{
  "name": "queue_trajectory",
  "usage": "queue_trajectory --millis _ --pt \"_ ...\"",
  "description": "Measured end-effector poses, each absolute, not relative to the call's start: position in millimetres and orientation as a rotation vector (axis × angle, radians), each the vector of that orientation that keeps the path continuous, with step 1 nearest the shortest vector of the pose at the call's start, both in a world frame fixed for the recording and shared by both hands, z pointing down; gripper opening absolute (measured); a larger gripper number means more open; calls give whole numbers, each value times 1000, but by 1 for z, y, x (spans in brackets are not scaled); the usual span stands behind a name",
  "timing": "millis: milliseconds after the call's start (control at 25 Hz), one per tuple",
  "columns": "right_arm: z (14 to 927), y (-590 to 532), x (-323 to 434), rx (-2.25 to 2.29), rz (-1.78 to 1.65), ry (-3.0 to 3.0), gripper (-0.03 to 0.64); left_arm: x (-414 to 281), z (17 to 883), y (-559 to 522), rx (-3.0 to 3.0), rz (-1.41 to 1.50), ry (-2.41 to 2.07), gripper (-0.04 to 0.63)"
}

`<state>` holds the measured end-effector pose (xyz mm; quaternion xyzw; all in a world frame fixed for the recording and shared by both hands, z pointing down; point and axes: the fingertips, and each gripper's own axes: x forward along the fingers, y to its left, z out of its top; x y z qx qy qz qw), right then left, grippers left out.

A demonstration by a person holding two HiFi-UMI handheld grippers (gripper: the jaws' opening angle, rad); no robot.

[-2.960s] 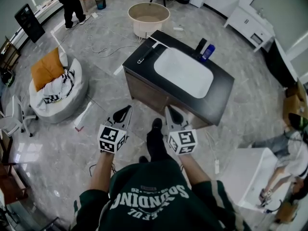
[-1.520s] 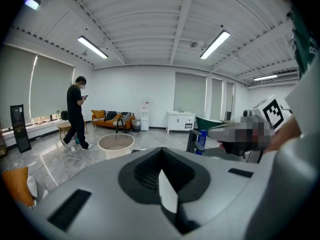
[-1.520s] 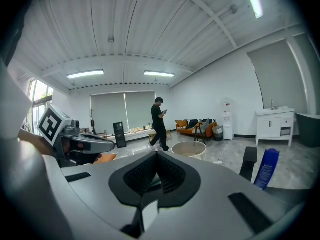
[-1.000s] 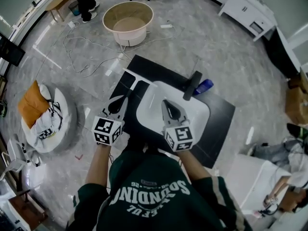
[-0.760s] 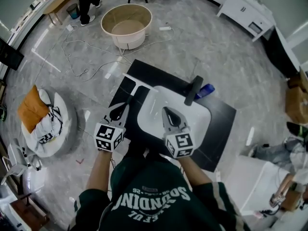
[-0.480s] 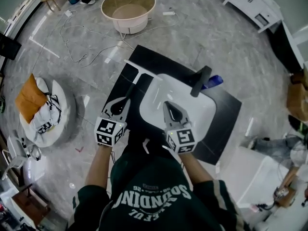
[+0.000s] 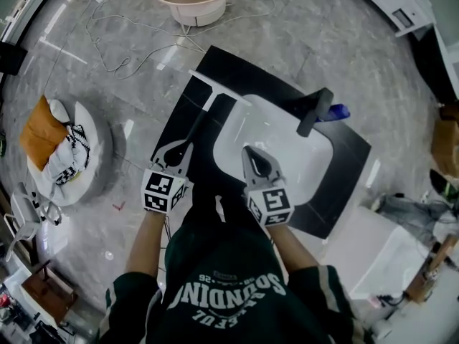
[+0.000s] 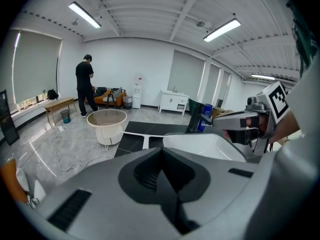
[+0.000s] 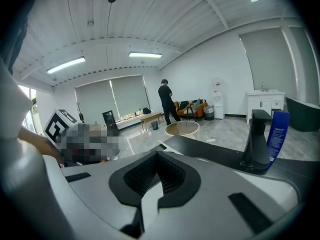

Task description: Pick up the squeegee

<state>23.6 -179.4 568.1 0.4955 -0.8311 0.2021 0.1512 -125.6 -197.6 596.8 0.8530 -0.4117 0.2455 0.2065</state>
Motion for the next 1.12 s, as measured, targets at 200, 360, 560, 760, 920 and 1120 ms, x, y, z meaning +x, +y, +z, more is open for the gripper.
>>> queue_trajectory --millis 200,360,560,760,920,1120 --pt "574 -186 20 1408 581 -2386 0 -128 604 -201 2381 716 -1140 2" --pt "575 -188 19 1407 583 -2389 0 -129 607 -203 2379 716 -1131 45" --pt "577 -188 21 1422 599 -2368 0 -129 611 -211 2362 717 -1128 170" --pt "579 -187 23 1426 606 -2354 0 -126 619 -216 2349 747 -1110 173" --pt "581 -188 27 1453 617 -2329 0 -124 630 -220 2339 774 -1088 173" --pt "584 -189 30 1466 614 -2330 0 -121 640 -230 2340 803 -1062 173"
